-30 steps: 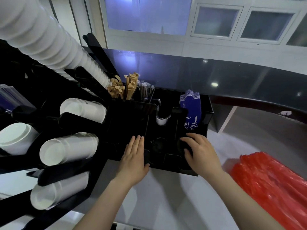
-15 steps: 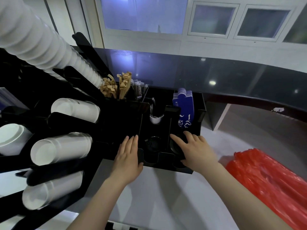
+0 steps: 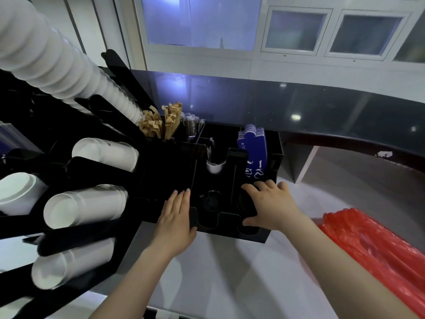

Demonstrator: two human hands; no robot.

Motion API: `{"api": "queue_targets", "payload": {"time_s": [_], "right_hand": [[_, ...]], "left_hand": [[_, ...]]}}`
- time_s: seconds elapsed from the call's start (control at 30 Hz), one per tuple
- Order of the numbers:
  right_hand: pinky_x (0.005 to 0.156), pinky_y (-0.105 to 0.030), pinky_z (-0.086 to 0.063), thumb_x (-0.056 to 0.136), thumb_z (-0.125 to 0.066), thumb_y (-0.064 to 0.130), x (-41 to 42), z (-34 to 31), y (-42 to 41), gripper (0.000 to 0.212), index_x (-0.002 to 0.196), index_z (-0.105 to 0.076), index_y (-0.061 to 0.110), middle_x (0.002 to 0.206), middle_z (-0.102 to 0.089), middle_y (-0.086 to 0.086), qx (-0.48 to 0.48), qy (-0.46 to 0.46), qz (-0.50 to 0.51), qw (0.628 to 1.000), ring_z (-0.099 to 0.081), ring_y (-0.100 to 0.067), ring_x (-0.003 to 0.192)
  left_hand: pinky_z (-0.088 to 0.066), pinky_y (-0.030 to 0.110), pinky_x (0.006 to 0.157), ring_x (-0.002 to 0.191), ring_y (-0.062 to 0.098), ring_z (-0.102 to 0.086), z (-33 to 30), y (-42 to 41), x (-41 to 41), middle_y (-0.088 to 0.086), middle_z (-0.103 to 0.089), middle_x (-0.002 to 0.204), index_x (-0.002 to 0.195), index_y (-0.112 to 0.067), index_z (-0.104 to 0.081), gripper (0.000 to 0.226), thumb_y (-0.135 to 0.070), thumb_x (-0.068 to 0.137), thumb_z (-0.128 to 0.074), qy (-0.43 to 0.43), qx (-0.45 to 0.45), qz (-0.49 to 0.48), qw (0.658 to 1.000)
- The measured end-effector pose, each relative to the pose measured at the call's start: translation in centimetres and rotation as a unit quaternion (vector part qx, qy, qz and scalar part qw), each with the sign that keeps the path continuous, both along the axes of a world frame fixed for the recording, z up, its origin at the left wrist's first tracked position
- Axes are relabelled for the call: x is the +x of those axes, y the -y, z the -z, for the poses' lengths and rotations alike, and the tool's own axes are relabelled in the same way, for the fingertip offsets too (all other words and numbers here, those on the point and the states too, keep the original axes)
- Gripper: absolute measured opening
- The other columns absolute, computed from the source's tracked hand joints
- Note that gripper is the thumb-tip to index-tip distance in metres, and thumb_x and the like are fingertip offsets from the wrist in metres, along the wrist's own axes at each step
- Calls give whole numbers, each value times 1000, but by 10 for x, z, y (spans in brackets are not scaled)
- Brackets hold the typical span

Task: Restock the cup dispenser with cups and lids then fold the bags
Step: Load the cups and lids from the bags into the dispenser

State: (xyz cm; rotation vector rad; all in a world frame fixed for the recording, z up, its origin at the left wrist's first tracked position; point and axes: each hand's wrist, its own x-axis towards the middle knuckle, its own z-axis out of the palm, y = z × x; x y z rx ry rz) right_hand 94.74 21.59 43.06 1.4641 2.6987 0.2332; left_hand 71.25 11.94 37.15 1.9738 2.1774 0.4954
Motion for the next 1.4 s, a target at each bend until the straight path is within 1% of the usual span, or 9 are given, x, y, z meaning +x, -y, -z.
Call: {"api": "queue_targets", "payload": {"time_s": [0.07, 0.17, 0.3, 0.43, 0.67, 0.83, 1.03, 1.23, 1.4], "right_hand": [[92, -41, -28, 61, -69, 66, -3, -4, -1, 96, 139, -27, 30, 124, -54, -1, -19, 11, 2, 1000, -47, -27, 115], [98, -45, -22, 56, -74, 62, -7, -3, 0, 99, 136, -26, 29, 116, -54, -4, -38, 24, 3, 999, -53, -28, 108], [106, -46, -13, 60, -73, 60, -8, 5, 0, 103, 143, -20, 30, 123, -46, -9, -18, 54, -4, 998, -53, -29, 107], [108, -45, -13, 57, -71, 64, -8, 4, -4, 104, 143, -20, 34, 124, -44, -8, -30, 36, 3, 999, -51, -29, 111], [109, -48, -12, 57, -73, 64, -10, 3, -2, 107, 144, -21, 30, 122, -48, -7, -43, 50, 1, 998, -49, -29, 113], [104, -39, -22, 56, -76, 61, -3, -2, -2, 106, 143, -21, 36, 129, -44, -5, -25, -17, -9, 1000, -47, -27, 115], [98, -37, -38, 61, -78, 51, 5, -10, 4, 100, 142, -21, 37, 136, -38, -4, -31, -88, -10, 996, -42, -28, 117], [89, -33, -49, 59, -79, 38, 11, -13, 9, 95, 137, -24, 41, 135, -34, -1, -88, -234, 18, 968, -46, -28, 115], [86, -30, -50, 59, -80, 39, 7, -14, 14, 95, 135, -24, 44, 135, -31, 3, -107, -304, 13, 947, -51, -23, 110]], "left_hand": [[0, 35, 121, 147, 18, 13, 0, 0, 0, 0, 1, 160, 151, -13, 10, 92, -32, 91, -56, -6, 1, 1, 1000], [-1, 36, 121, 147, 18, 13, 0, 0, 0, 0, 0, 160, 151, -12, 9, 91, -31, 91, -56, -4, 4, -1, 1000], [-3, 37, 121, 147, 18, 12, 1, 0, 1, 1, -1, 160, 152, -12, 8, 91, -30, 90, -57, 5, 9, -1, 1000], [-3, 37, 121, 147, 18, 13, 2, 0, 1, 1, 0, 160, 152, -12, 8, 92, -29, 90, -58, 1, 10, -1, 1000], [-3, 37, 121, 146, 17, 14, 2, -1, 0, -1, 2, 160, 151, -14, 10, 93, -31, 90, -58, 0, 7, -1, 1000], [-4, 36, 121, 147, 17, 13, 3, -1, -1, 0, 0, 160, 151, -13, 9, 93, -30, 90, -58, -1, 10, 0, 1000], [-5, 37, 121, 147, 17, 12, 5, -2, -2, 0, -1, 160, 152, -13, 8, 94, -31, 89, -60, -4, 7, -1, 1000], [-7, 37, 120, 146, 16, 12, 6, -2, -2, -1, -1, 160, 151, -15, 10, 95, -33, 89, -60, -7, 6, -5, 1000], [-3, 36, 120, 146, 15, 13, 5, -3, -1, -2, 1, 160, 151, -16, 11, 95, -33, 89, -60, 1, 3, -4, 1000]]}}
